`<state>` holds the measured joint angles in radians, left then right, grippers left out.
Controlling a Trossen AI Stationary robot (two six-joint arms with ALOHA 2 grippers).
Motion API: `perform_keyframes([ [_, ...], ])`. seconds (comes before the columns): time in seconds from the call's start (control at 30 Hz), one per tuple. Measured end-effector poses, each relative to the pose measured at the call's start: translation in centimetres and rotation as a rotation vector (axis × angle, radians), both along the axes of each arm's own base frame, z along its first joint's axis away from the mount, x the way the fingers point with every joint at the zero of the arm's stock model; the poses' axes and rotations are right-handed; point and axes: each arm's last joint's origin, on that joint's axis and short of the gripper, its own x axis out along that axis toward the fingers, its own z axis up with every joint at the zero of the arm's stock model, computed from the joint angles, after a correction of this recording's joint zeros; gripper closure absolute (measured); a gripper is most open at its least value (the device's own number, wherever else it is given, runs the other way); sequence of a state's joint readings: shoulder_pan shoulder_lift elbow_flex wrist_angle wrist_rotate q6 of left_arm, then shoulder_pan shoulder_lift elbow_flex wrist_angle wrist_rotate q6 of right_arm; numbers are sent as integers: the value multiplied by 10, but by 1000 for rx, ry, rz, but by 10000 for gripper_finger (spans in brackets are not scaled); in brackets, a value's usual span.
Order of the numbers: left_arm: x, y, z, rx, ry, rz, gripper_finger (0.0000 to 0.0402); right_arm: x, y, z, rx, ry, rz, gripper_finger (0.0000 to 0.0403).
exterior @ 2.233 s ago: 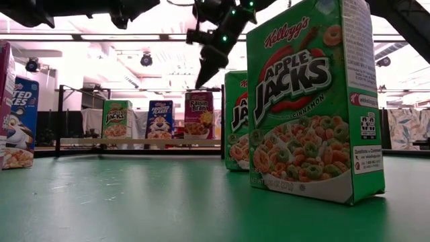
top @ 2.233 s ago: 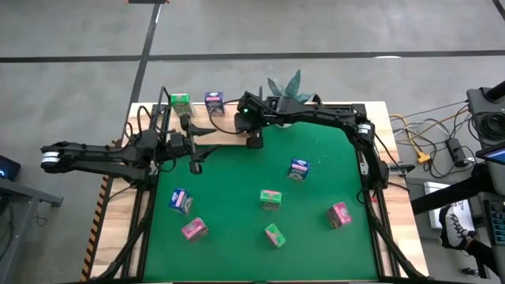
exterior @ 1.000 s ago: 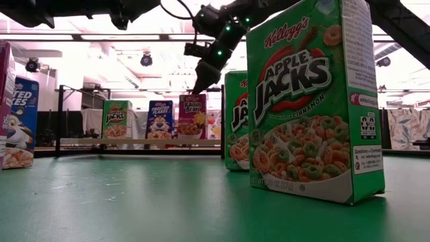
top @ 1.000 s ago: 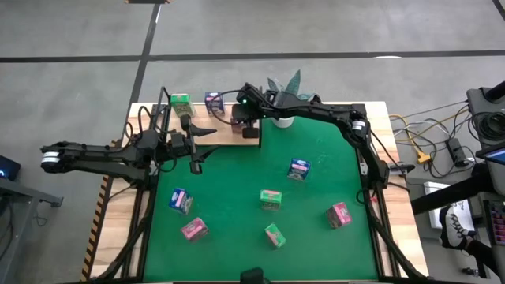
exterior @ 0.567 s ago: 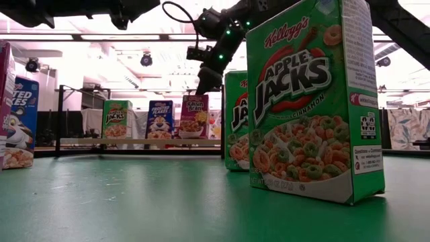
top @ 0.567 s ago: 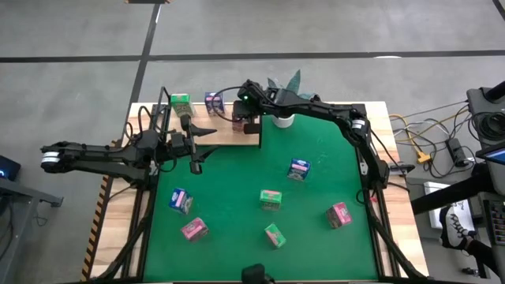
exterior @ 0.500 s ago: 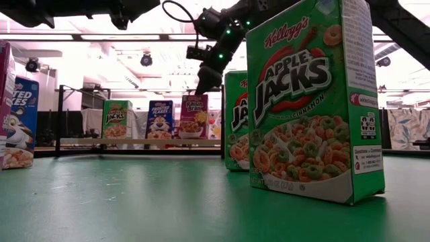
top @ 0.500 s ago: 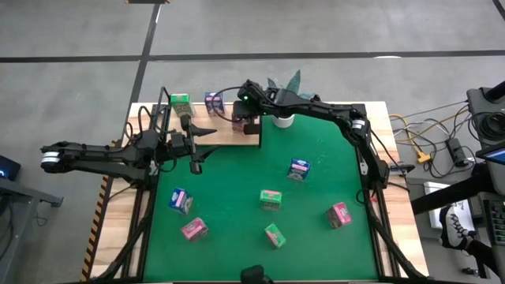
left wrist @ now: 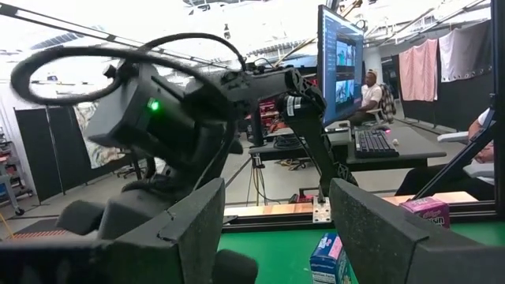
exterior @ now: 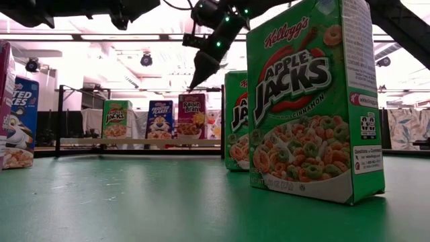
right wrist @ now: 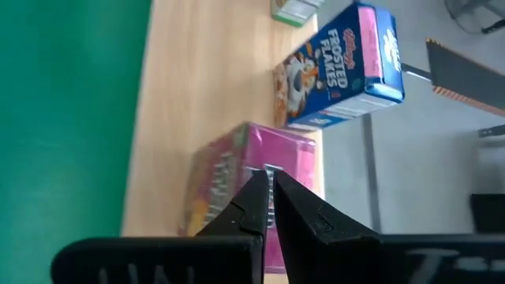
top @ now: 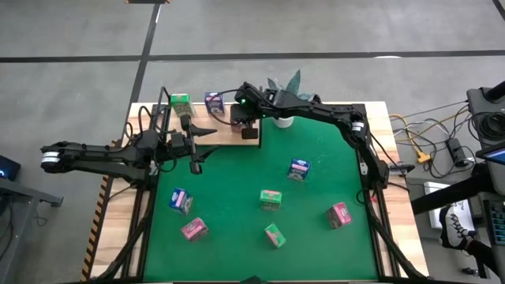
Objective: Stack cereal on shelf
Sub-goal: Put the top pink cereal box on the shelf
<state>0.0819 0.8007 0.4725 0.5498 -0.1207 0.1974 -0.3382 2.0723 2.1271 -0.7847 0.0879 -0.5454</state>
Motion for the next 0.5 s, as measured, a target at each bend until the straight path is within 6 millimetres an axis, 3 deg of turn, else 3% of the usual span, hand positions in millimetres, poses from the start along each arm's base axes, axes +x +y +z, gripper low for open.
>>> perform_keyframes([
  [0.27, 0, 0, 0, 0, 0, 0, 189, 2, 4, -9, 137, 0, 52, 390],
  [0.5, 0, 0, 0, -1, 5, 0, 189, 8, 5, -23, 122, 37, 48, 390],
])
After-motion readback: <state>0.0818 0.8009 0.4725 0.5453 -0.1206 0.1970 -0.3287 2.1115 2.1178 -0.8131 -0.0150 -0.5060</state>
